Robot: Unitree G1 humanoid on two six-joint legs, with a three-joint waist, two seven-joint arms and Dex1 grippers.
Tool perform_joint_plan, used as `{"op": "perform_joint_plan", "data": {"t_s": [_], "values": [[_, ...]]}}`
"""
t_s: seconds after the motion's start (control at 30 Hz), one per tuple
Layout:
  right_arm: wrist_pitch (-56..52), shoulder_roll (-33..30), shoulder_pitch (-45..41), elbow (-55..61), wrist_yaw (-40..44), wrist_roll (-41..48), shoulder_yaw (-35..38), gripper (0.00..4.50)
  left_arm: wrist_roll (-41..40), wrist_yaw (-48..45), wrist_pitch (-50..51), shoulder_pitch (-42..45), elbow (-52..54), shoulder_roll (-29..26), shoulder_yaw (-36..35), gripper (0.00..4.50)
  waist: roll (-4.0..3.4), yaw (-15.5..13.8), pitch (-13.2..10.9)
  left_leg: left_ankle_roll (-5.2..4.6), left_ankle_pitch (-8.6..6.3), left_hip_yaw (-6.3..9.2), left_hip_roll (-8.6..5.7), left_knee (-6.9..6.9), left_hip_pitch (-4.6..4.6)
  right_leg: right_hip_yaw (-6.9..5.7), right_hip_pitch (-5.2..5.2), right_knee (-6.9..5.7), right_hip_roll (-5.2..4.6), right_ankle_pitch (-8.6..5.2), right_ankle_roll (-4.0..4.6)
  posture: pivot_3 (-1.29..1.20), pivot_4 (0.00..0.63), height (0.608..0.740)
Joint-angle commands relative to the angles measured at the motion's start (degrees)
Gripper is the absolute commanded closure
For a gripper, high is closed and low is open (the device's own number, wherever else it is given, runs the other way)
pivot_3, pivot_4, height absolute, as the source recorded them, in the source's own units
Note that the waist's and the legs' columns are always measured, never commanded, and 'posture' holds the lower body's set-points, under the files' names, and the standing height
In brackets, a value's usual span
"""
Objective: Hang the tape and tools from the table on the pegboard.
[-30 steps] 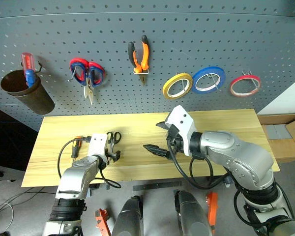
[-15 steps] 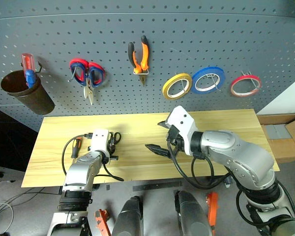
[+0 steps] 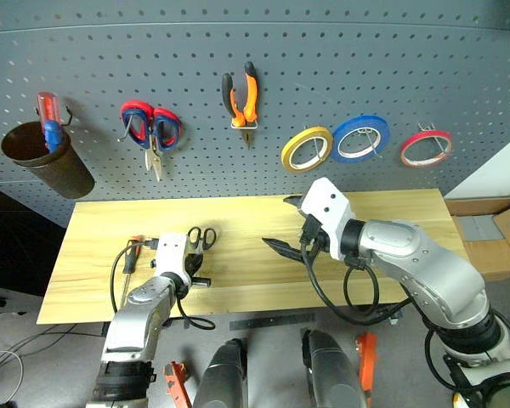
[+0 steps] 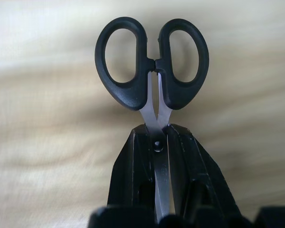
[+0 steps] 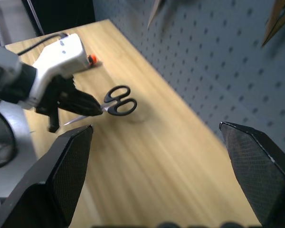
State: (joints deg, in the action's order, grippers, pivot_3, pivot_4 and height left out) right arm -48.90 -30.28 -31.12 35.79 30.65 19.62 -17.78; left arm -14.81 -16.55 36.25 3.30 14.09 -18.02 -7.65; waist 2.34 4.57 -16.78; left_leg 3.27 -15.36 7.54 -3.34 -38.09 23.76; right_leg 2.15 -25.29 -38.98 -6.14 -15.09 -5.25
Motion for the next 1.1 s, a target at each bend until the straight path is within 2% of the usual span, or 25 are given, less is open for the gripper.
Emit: {"op": "perform_joint_plan", "data": {"t_s": [0.03, 0.27, 0.43, 0.57, 0.8, 0.93, 1.1], "values": [[6.1, -1.4, 0.8, 1.1, 4.8, 1.6, 3.5, 0.09, -2.4, -4.1, -6.3, -3.7, 9.7, -2.1, -3.0, 4.36, 0.0, 0.0, 0.0, 0.0, 0.0, 0.0, 0.0, 0.0, 0.0, -0.01, 0.0, 0.01, 0.01, 0.0, 0.0, -0.06, 0.266, 0.74], [11.6, -3.0, 0.2, -1.7, 12.9, 6.0, 8.8, 0.09, -5.4, -5.2, -9.0, -9.3, 22.6, -4.7, -9.6, 4.36, 0.04, -0.3, 0.1, -0.15, -0.08, -0.01, 0.02, 0.0, -0.02, -0.01, 0.04, 0.0, 0.04, 0.0, 0.0, -0.02, 0.241, 0.74], [15.1, -3.0, -1.8, -6.4, 14.9, 4.5, 9.0, 0.09, -6.7, -2.2, -10.1, -9.0, 26.1, -4.2, -14.6, 4.36, 0.01, -1.3, 0.8, -0.03, -0.01, -0.06, 0.01, 0.0, -0.01, -0.04, 0.03, 0.01, 0.05, 0.0, 0.0, 0.02, 0.209, 0.74], [17.9, -2.7, -3.1, -9.5, 16.2, 3.4, 8.5, 0.09, -6.3, -0.6, -11.1, -8.5, 28.2, -4.0, -15.3, 4.36, 0.07, -2.4, 1.5, 0.02, 0.01, -0.15, 0.0, 0.0, -0.03, -0.04, 0.08, 0.02, 0.05, 0.0, 0.0, 0.04, 0.186, 0.74], [20.7, -1.7, -4.5, -12.6, 17.5, 1.7, 7.5, 0.09, -5.8, -0.2, -12.3, -0.6, 23.9, -6.0, -14.3, 4.36, 0.13, -3.4, 2.9, 0.09, 0.05, -0.16, -0.01, -0.02, -0.03, -0.18, 0.15, 0.02, 0.06, 0.02, 0.03, 0.04, 0.162, 0.74], [21.3, -1.4, -5.4, -13.5, 17.6, 1.0, 7.6, 0.09, -4.6, -1.1, -13.7, 5.6, 17.5, -7.7, -13.2, 4.36, 0.15, -3.4, 3.8, 0.09, 0.06, -0.16, -0.02, -0.02, -0.08, -0.17, 0.19, 0.05, 0.06, 0.02, 0.03, 0.03, 0.158, 0.74], [21.1, -1.3, -6.1, -13.8, 17.5, 0.2, 7.8, 0.09, -4.1, -2.9, -14.8, 7.7, 12.6, -8.7, -11.3, 4.36, 0.13, -2.9, 4.0, 0.1, 0.06, -0.19, -0.01, 0.0, -0.21, -0.12, 0.28, 0.04, 0.08, 0.02, 0.03, 0.0, 0.158, 0.74]]}}
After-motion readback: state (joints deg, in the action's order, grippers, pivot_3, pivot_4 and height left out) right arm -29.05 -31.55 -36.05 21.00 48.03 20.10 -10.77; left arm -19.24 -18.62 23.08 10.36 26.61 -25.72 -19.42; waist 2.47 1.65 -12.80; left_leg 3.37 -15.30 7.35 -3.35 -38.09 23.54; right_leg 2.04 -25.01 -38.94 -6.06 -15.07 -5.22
